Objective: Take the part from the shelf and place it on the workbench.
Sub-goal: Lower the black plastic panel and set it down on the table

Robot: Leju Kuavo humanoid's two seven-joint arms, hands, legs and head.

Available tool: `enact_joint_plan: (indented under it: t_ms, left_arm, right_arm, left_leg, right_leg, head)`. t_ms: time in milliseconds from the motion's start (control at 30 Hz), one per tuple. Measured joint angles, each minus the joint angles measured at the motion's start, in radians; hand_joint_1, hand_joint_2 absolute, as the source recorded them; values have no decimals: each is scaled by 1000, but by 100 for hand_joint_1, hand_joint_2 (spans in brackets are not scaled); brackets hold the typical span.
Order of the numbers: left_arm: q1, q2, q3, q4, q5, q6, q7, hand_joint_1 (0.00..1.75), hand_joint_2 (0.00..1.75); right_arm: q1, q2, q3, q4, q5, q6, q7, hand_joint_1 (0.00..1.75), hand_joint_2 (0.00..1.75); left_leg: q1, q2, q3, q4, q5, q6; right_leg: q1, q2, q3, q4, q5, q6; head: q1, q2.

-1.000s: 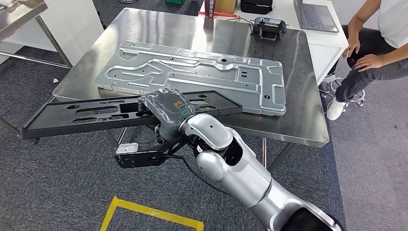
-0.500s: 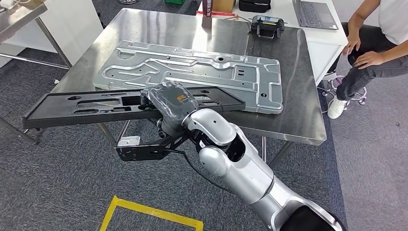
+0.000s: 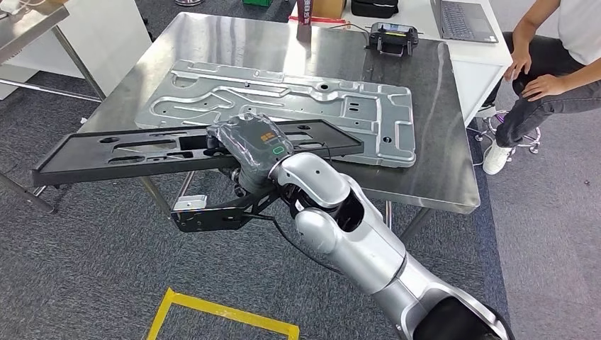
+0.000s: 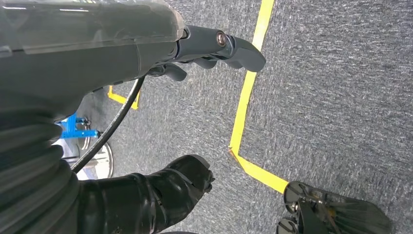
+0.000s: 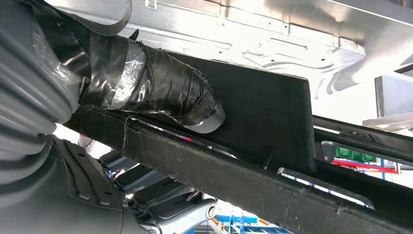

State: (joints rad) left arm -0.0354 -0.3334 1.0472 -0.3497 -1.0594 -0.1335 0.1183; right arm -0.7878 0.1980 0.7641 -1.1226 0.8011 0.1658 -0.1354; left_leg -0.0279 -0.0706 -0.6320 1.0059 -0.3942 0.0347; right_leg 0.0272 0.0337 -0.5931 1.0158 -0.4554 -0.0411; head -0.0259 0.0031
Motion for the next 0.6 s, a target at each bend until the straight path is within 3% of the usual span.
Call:
enact_joint_plan:
  t_ms: [600]
  left_arm:
    - [0, 0, 0, 0, 0, 0, 0, 0, 175]
  right_arm:
    - [-3, -14, 2, -6, -10, 3, 0, 175, 175]
  left_leg:
    - [0, 0, 0, 0, 0, 0]
  right_leg:
    - [0, 0, 0, 0, 0, 0]
  head:
    - [0, 0]
